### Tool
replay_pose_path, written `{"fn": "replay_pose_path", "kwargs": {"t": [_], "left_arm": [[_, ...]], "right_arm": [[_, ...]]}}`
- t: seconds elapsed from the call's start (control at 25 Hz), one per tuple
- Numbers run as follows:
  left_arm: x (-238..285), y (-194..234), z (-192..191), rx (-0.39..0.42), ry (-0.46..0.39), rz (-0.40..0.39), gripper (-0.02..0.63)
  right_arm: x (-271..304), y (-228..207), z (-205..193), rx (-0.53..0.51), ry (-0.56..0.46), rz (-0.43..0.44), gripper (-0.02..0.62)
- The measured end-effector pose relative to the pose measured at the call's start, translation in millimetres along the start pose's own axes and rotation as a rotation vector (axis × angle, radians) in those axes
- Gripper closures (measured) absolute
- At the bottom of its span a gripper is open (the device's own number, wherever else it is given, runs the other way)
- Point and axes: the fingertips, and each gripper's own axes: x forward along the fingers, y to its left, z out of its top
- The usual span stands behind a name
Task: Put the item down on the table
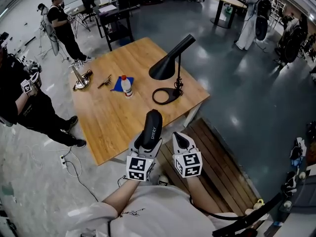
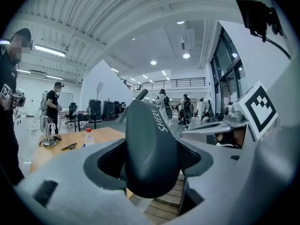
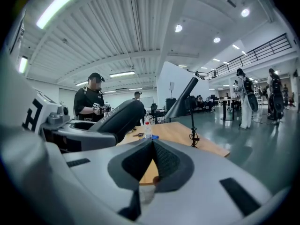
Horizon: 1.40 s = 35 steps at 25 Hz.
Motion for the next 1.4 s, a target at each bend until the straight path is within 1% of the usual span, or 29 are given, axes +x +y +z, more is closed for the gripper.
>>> {"fn": "replay_pose_path", "kwargs": {"t": [0.12, 0.36, 0.6, 0.76, 0.92, 1.16, 1.32, 1.4], "left_arm": [[4, 7, 1, -0.002, 0.009, -0.009, 0.276], [15, 32, -4, -0.013, 0.029, -0.002, 0.276], [45, 61, -20, -0.018, 0.062, 0.003, 0.276], [61, 80, -44, -0.047, 0.106, 0.011, 0.276], [86, 100, -72, -0.051, 0.141, 0.021, 0.276], [128, 123, -132, -0.074, 0.234, 0.019, 0.276], [147, 130, -176, -0.072, 0.316, 0.015, 0.276], [158, 133, -194, -0.066, 0.340, 0.011, 0.276]], "right_arm": [[11, 2, 3, -0.003, 0.006, 0.000, 0.594], [37, 9, 3, -0.025, 0.024, 0.006, 0.594], [70, -4, -1, -0.020, 0.039, -0.009, 0.594], [99, -14, -17, -0.013, 0.071, -0.021, 0.594], [126, -22, -34, 0.003, 0.097, -0.026, 0.594], [160, -23, -78, 0.036, 0.152, -0.025, 0.594], [178, -20, -110, 0.058, 0.188, -0.026, 0.594], [183, -22, -121, 0.066, 0.199, -0.029, 0.594]]}}
